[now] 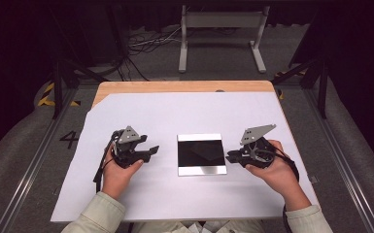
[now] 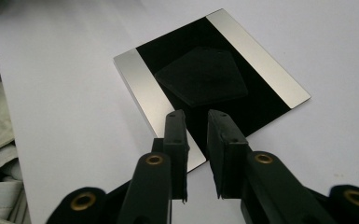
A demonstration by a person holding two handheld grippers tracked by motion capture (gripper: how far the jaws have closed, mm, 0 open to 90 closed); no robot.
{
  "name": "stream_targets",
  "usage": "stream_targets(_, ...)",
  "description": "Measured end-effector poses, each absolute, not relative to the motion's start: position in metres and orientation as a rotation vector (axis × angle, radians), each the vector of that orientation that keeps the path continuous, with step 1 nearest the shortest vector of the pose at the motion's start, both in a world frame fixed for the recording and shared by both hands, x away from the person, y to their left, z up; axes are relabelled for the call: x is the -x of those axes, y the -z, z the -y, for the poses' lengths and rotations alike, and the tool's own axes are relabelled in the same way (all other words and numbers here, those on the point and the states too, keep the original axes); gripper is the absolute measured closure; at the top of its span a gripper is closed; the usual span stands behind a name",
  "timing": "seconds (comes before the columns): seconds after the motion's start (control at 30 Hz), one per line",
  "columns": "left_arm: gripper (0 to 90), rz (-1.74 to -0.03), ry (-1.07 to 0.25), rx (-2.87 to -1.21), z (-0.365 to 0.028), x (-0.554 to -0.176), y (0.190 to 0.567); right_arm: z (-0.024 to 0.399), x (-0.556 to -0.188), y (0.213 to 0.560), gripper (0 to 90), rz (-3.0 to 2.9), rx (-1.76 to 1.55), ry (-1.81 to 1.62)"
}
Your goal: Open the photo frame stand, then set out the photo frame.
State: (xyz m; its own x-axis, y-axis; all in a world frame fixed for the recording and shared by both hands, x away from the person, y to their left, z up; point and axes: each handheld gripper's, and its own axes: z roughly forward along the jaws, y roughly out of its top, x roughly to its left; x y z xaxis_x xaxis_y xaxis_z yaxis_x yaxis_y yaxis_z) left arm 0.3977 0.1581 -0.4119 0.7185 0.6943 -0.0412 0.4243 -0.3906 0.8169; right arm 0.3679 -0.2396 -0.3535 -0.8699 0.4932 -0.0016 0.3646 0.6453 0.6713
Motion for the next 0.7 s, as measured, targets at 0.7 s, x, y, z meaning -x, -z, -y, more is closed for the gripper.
stream_targets(0.7,37.2,-0.851,-0.389,-2.06,-0.157,-0.398,0.413,0.245,-0.371,0.342,56.5,-2.618,-0.886,-1.221)
